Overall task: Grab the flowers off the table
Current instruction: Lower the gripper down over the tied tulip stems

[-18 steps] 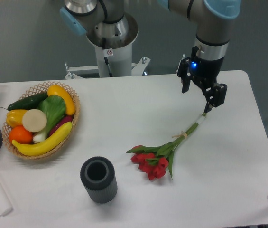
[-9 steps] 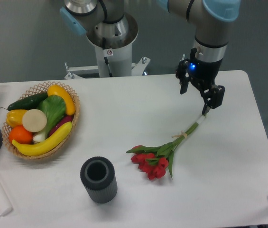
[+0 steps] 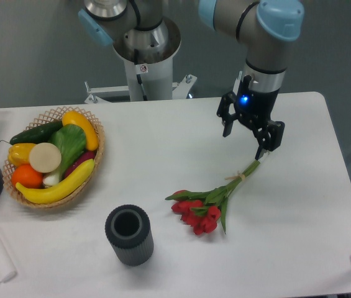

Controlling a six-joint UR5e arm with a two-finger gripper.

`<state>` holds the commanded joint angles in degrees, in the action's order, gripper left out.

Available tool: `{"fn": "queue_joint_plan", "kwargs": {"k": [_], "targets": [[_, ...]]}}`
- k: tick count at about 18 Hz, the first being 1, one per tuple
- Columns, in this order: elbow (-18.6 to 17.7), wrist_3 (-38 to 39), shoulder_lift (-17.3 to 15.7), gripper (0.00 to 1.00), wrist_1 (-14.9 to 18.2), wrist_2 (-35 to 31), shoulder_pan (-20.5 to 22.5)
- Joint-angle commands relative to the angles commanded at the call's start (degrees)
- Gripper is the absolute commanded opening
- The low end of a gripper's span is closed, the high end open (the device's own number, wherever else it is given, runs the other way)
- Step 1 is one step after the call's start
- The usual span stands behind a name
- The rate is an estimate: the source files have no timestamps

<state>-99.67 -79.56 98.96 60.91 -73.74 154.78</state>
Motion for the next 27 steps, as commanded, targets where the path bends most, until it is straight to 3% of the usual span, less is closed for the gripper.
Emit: {"fn": "queue_joint_plan", "kwargs": {"k": [6,10,12,27], "targets": [[-0.8,6.2,3.3,1.00,-1.4,-0.4,-2.4],[-3.5,9.1,6.0,1.00,-10.6,-3.0,-3.9],[-4.5,9.0,7.5,1.00,-12.8,-4.4,-4.6],[-1.7,7.8,16.6,1.00,-13.4,-6.0,-5.2]]}}
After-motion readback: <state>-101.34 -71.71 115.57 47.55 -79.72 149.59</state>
